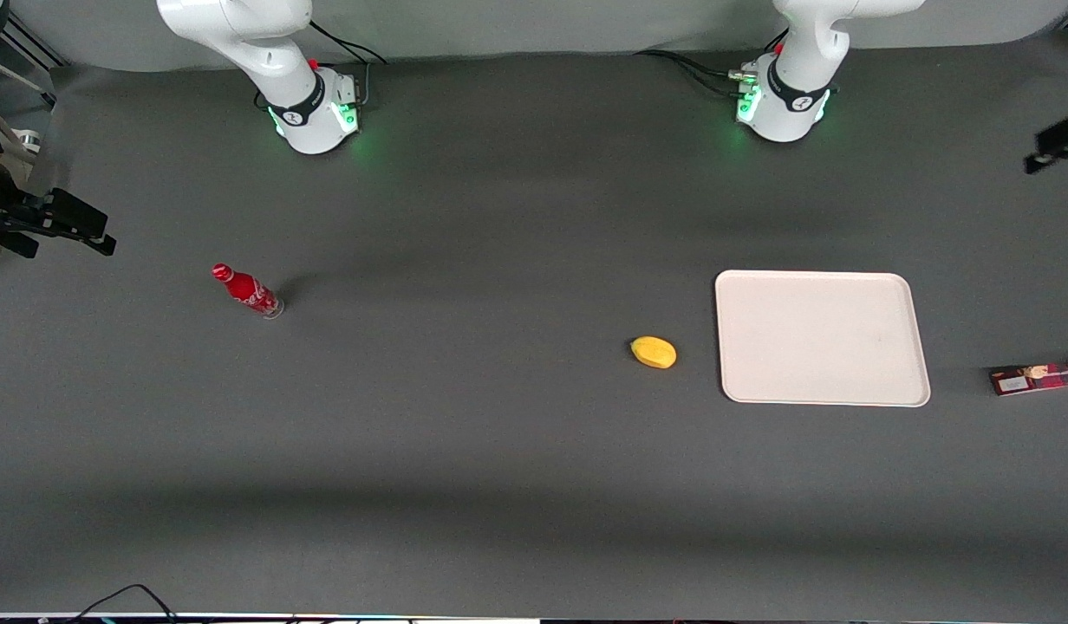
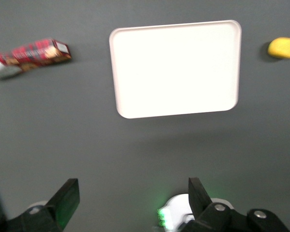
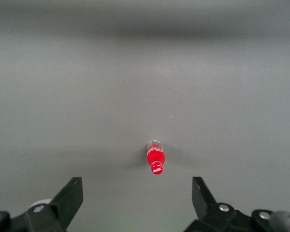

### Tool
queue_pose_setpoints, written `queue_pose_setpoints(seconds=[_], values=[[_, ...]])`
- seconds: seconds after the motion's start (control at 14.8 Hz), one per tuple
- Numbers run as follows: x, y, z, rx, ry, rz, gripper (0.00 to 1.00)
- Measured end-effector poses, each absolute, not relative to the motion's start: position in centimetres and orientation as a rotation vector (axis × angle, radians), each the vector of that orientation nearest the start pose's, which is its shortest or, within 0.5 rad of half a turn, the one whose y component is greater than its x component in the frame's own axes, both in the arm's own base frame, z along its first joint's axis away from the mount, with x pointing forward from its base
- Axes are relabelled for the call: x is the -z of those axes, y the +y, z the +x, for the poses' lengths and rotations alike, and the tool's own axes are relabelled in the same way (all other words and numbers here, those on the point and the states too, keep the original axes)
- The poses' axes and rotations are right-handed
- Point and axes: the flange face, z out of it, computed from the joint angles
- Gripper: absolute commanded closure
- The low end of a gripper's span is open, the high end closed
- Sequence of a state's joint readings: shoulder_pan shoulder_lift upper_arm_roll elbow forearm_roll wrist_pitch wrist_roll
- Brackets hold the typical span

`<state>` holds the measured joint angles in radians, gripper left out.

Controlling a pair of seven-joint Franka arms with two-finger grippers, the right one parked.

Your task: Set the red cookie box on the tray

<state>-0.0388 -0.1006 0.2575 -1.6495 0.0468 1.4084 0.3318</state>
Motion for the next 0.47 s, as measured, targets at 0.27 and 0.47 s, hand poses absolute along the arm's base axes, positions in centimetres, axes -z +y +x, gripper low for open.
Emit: queue_pose_setpoints(seconds=[0.27, 0.47], values=[[-56.3, 21.2, 56.0, -0.348, 0.687, -3.041, 0.0], [-48.9, 25.4, 60.8, -0.41, 1.128, -2.852, 0.0]])
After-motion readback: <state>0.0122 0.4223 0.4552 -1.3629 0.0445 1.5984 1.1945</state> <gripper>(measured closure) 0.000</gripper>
